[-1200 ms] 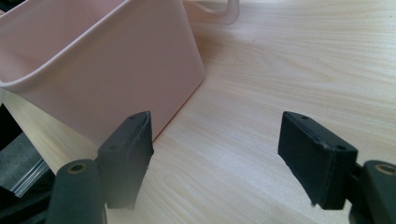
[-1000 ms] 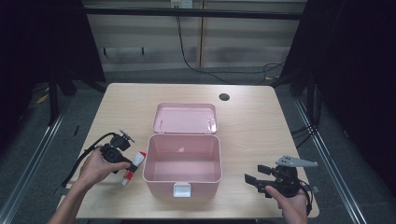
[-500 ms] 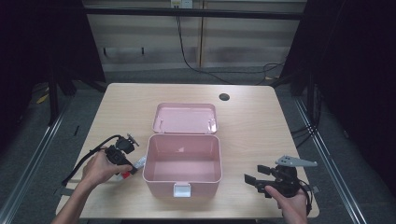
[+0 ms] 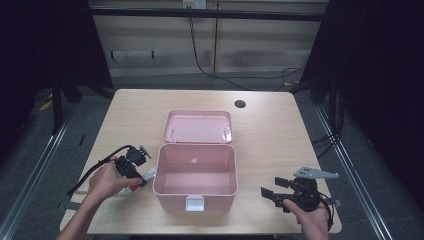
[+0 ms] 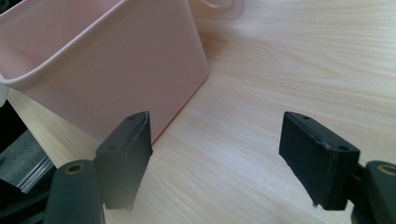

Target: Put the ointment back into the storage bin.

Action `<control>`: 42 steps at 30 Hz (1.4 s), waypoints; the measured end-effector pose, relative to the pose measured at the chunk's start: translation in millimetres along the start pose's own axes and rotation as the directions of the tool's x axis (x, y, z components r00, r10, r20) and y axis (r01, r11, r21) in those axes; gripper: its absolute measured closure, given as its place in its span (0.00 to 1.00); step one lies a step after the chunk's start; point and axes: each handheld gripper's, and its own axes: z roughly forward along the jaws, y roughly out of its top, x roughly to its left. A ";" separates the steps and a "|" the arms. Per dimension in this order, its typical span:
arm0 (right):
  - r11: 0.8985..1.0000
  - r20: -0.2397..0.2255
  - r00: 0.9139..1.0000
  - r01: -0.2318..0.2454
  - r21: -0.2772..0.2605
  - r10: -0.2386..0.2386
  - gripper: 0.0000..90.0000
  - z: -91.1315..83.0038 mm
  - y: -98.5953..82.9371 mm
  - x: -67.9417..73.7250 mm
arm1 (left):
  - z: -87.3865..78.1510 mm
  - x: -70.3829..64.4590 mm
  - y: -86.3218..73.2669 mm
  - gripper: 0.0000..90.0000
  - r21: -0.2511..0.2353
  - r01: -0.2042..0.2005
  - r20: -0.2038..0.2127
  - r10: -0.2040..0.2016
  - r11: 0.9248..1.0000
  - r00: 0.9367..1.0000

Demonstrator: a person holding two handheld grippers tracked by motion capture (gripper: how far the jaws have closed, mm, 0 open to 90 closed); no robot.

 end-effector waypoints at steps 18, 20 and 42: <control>1.000 -0.002 1.000 -0.014 0.002 0.014 0.28 0.3 0.0 -1.1 | -12.2 5.1 -11.5 0.78 0.046 0.001 -0.010 -0.001 0.999 1.000; 1.000 -0.002 1.000 -0.015 0.001 0.015 0.28 0.3 0.0 -1.3 | -14.1 6.0 -13.0 0.78 0.037 0.008 -0.020 -0.007 0.999 1.000; 1.000 0.001 1.000 -0.028 0.009 0.028 0.22 1.2 -0.1 -1.8 | -65.2 1.9 -26.0 0.78 -0.022 -0.010 0.053 0.011 1.000 0.999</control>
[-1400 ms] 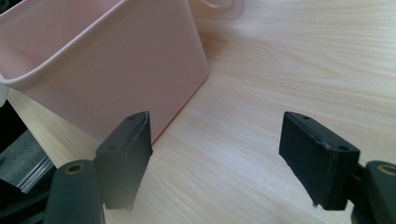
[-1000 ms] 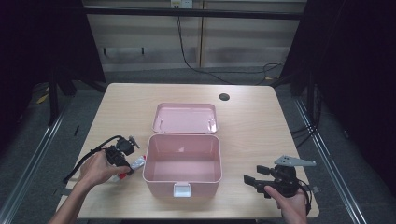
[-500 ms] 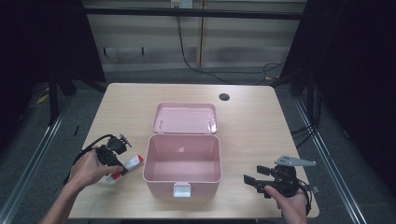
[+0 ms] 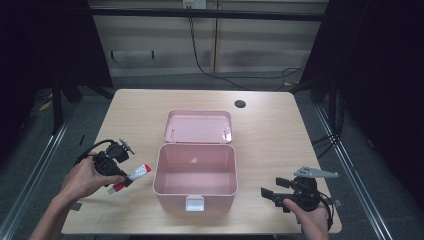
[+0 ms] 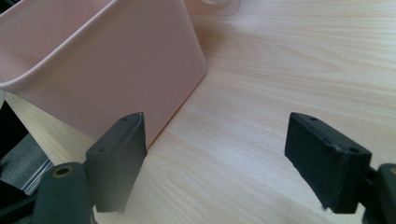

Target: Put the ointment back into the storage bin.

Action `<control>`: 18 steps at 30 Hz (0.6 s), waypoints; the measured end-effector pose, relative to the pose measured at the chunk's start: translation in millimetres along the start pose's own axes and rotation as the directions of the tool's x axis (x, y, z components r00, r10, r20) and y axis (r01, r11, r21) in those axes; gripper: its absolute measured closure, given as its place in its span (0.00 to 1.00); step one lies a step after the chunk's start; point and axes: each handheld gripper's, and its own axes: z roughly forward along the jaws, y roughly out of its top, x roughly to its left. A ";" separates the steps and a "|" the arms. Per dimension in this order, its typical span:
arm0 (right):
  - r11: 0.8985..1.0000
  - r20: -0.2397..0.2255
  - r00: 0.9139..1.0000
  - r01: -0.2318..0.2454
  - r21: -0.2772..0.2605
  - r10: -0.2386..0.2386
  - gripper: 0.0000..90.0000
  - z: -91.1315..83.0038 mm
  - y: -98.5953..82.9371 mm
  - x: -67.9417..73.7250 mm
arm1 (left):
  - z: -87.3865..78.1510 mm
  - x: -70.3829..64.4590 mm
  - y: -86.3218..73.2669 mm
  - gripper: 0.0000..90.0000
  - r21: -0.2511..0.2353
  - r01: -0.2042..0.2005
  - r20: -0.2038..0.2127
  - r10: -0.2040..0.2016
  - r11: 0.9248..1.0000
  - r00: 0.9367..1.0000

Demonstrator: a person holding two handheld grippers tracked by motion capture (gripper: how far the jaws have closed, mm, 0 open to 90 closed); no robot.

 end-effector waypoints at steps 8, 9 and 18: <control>1.000 -0.012 1.000 0.003 -0.011 -0.003 0.16 -1.0 0.3 -1.5 | -14.1 0.5 -2.8 0.78 -0.030 0.025 0.003 -0.025 0.999 1.000; 1.000 -0.012 1.000 0.003 -0.011 -0.003 0.16 -1.0 0.3 -1.5 | -14.1 0.5 -2.8 0.78 -0.030 0.025 0.003 -0.025 0.999 1.000; 1.000 -0.018 1.000 0.009 -0.029 -0.010 0.15 -3.5 -0.2 -1.8 | -33.5 -2.4 -2.5 0.78 -0.026 -0.022 -0.001 0.022 0.999 1.000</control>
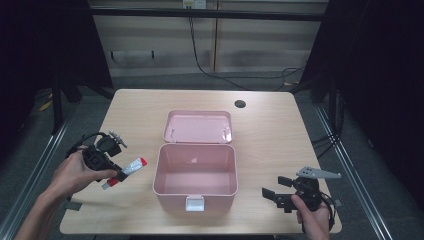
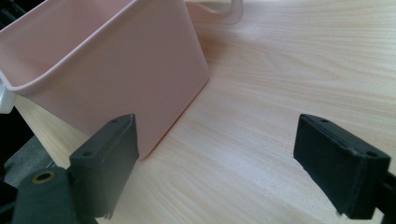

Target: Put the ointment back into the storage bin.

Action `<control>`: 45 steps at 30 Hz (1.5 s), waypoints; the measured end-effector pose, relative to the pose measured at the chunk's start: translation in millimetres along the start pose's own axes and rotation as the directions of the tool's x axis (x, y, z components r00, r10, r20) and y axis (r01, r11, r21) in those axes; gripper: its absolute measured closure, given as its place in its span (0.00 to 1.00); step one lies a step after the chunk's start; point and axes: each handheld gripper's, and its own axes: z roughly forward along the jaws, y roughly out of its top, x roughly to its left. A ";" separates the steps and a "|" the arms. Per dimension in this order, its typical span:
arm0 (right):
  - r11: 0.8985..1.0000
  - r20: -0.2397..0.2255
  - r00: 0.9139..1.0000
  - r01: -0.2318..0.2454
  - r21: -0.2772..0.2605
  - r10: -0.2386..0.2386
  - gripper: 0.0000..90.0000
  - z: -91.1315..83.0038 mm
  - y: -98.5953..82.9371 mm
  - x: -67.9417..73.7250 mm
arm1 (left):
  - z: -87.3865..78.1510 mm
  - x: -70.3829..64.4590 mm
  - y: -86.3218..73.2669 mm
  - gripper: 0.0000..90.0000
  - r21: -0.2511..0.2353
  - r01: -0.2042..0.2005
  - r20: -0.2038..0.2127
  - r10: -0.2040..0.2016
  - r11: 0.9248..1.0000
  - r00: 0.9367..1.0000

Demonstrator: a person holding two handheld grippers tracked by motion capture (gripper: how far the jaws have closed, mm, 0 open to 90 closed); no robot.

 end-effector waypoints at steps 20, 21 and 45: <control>1.000 -0.008 1.000 0.003 0.004 -0.003 0.15 0.2 -0.2 0.5 | -41.0 -7.5 0.0 0.78 -0.065 -0.023 0.025 0.024 0.998 0.999; 1.000 -0.008 1.000 0.002 0.004 -0.002 0.15 0.2 -0.2 0.4 | -41.1 -8.2 1.0 0.78 -0.063 -0.019 0.021 0.021 0.998 1.000; 1.000 -0.012 1.000 0.003 0.005 -0.003 0.15 0.2 -0.2 0.5 | -52.5 -45.5 52.6 0.78 -0.060 -0.177 0.073 0.181 0.982 0.981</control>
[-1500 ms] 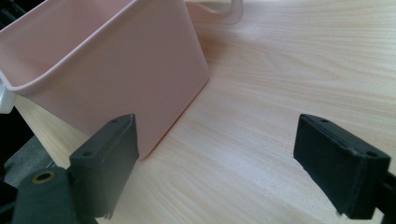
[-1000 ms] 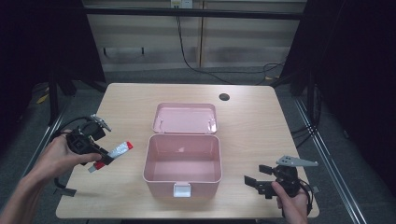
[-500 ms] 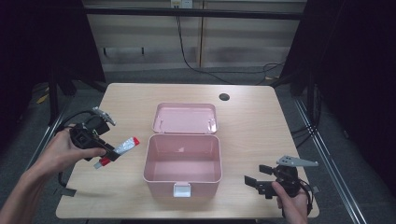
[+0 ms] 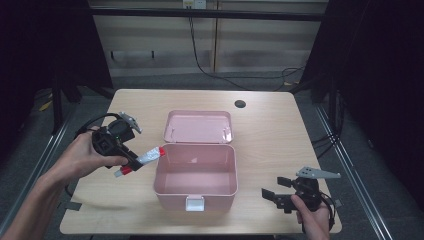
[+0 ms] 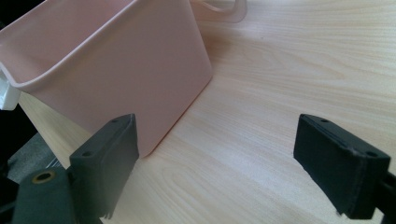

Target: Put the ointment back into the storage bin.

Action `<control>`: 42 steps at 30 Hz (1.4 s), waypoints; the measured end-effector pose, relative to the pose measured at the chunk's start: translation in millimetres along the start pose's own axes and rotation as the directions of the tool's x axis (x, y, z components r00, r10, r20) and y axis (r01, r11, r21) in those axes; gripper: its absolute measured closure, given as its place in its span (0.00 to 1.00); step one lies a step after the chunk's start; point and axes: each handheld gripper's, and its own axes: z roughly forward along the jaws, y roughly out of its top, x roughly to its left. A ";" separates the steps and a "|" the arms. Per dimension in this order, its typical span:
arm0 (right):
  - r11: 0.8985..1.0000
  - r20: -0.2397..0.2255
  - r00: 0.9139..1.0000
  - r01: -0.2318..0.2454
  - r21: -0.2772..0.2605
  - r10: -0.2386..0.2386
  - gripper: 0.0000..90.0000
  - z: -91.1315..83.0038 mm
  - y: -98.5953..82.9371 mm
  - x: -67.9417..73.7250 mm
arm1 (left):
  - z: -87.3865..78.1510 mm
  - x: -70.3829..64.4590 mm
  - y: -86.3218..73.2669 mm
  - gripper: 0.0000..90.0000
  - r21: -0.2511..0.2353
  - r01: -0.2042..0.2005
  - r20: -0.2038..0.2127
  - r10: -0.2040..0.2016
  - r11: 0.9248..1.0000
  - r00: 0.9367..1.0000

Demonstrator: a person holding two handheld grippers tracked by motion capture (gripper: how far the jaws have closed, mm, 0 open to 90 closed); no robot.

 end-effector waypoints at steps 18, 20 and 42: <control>1.000 -0.005 1.000 0.000 0.005 0.000 0.15 0.6 0.1 0.0 | 6.1 -26.3 40.8 0.78 0.014 -0.105 0.017 0.104 0.994 0.994; 1.000 -0.004 1.000 0.000 0.005 0.000 0.15 0.5 0.0 0.0 | 7.7 -27.0 44.2 0.78 0.008 -0.108 0.023 0.107 0.994 0.994; 1.000 -0.008 1.000 -0.002 0.004 0.002 0.15 -0.5 -0.1 0.2 | 39.7 -44.3 80.7 0.78 0.032 -0.168 0.082 0.165 0.985 0.983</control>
